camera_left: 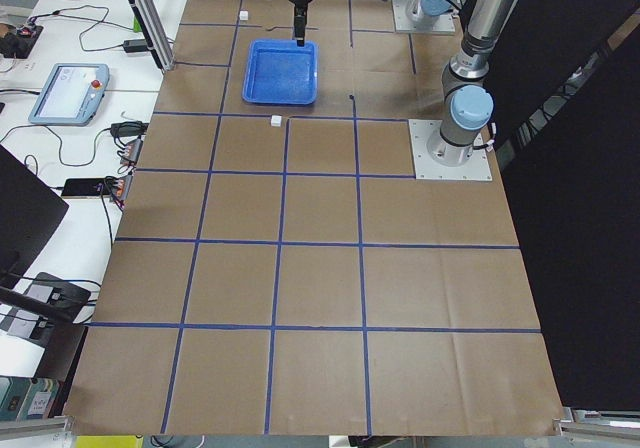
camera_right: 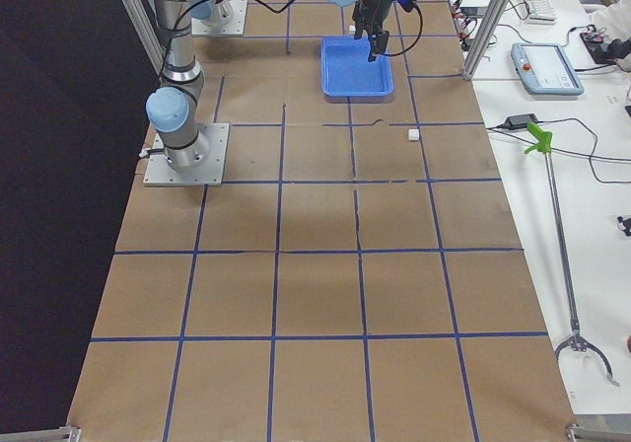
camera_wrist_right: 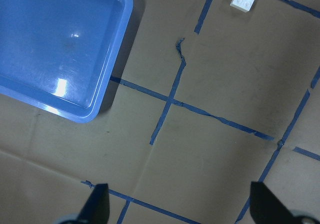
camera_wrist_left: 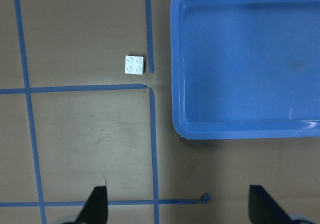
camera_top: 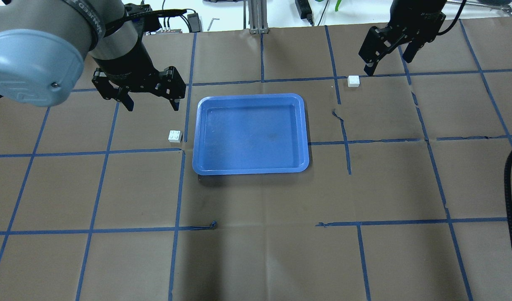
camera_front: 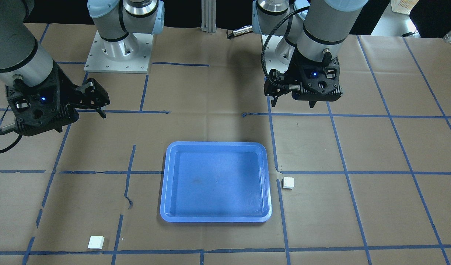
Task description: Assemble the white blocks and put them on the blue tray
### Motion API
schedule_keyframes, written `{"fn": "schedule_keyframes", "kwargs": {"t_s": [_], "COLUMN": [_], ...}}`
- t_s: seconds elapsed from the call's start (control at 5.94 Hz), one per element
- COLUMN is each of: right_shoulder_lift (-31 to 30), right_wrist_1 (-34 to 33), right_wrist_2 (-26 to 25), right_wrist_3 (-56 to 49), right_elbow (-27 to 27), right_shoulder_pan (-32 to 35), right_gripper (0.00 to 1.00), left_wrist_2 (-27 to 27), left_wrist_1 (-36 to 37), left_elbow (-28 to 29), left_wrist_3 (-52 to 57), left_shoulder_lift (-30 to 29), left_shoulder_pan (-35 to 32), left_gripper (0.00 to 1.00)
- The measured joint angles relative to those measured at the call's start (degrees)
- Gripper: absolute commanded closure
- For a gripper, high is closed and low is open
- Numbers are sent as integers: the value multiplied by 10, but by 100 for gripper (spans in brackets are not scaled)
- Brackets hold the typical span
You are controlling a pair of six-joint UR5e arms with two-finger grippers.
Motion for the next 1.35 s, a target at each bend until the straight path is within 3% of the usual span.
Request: {"fn": "schedule_keyframes", "kwargs": {"t_s": [0.67, 1.01, 1.35], "right_shoulder_lift": [0, 0, 7], "right_wrist_1": [-20, -14, -24], "right_wrist_2": [-5, -10, -16], "right_wrist_3": [28, 51, -9], "right_elbow": [3, 6, 6], "right_shoulder_pan": [0, 0, -2], "right_gripper": [0, 0, 0], "left_wrist_2": [3, 1, -2], "left_wrist_1": [28, 120, 255], "left_elbow": [-9, -25, -58], "left_wrist_3": [30, 85, 97], "left_shoulder_lift": [-34, -100, -195], "left_shoulder_pan": [28, 65, 67], "left_gripper": [1, 2, 2]}}
